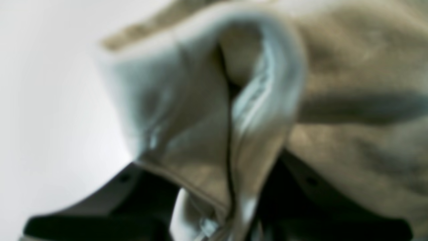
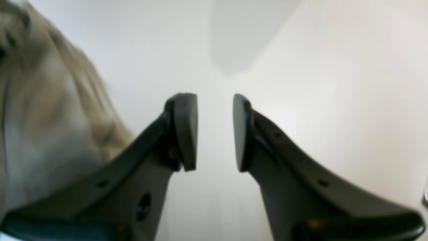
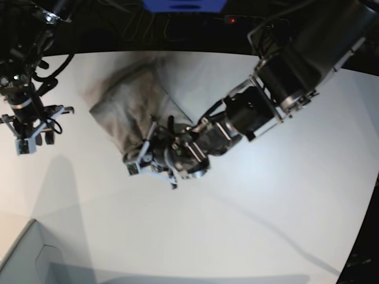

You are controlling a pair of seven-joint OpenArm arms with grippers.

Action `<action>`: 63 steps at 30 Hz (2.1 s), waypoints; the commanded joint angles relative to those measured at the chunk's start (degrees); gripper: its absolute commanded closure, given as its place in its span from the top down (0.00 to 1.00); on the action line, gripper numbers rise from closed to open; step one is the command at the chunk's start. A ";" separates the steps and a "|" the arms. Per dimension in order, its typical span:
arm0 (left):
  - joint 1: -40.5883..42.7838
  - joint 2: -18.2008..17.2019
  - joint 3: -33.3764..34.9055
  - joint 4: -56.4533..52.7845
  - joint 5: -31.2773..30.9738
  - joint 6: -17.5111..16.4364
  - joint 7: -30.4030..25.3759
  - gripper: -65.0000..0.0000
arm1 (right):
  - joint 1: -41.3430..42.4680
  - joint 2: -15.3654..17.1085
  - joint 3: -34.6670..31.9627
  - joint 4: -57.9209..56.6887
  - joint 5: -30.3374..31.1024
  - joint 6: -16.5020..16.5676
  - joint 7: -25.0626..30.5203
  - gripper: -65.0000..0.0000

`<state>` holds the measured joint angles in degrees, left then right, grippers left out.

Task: Layout the t-shirt on the table in an organized manner, then fold the t-shirt properly
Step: 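Fold the bundle over with the left gripper toward the right gripper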

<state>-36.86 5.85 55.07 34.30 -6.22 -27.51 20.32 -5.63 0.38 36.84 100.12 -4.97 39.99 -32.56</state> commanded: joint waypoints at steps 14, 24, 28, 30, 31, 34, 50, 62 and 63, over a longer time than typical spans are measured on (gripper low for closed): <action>-1.95 3.15 0.62 3.37 19.80 -0.84 -7.09 0.08 | -3.56 0.72 6.37 2.26 0.53 0.01 1.57 0.28; -1.86 3.15 11.52 5.56 19.45 -0.23 -7.26 0.13 | -4.53 -0.78 6.37 7.18 0.36 0.01 1.04 0.28; -1.86 3.15 12.23 7.50 19.45 -0.23 -7.26 0.17 | -5.32 -0.87 6.37 8.41 0.53 0.01 1.13 0.28; -1.86 3.15 12.23 8.29 19.62 -0.23 -7.26 0.23 | -5.32 -1.31 6.37 8.59 0.36 0.01 1.04 0.28; -1.86 3.15 12.23 8.55 19.62 -0.23 -7.26 0.28 | -5.32 -1.66 6.37 8.68 0.36 0.01 1.04 0.28; -1.86 3.15 11.61 9.96 19.80 -0.23 -7.00 0.42 | -6.37 -1.92 6.37 9.20 0.36 0.01 1.22 0.28; -1.86 3.15 -1.22 12.95 19.80 -0.76 -6.73 0.51 | -6.81 -2.01 6.37 9.47 0.36 0.01 1.13 0.28; -1.86 3.15 -0.96 12.68 19.80 -0.93 -6.56 0.52 | -6.90 -2.01 6.37 9.47 0.36 0.01 1.13 0.28; -1.86 3.15 -1.22 12.68 19.54 -0.93 -6.56 0.55 | -6.90 -2.01 6.37 9.47 0.36 0.01 1.13 0.28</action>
<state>-36.97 8.25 54.39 46.17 13.89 -28.77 14.79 -12.67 -2.20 43.07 108.38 -5.37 39.99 -32.58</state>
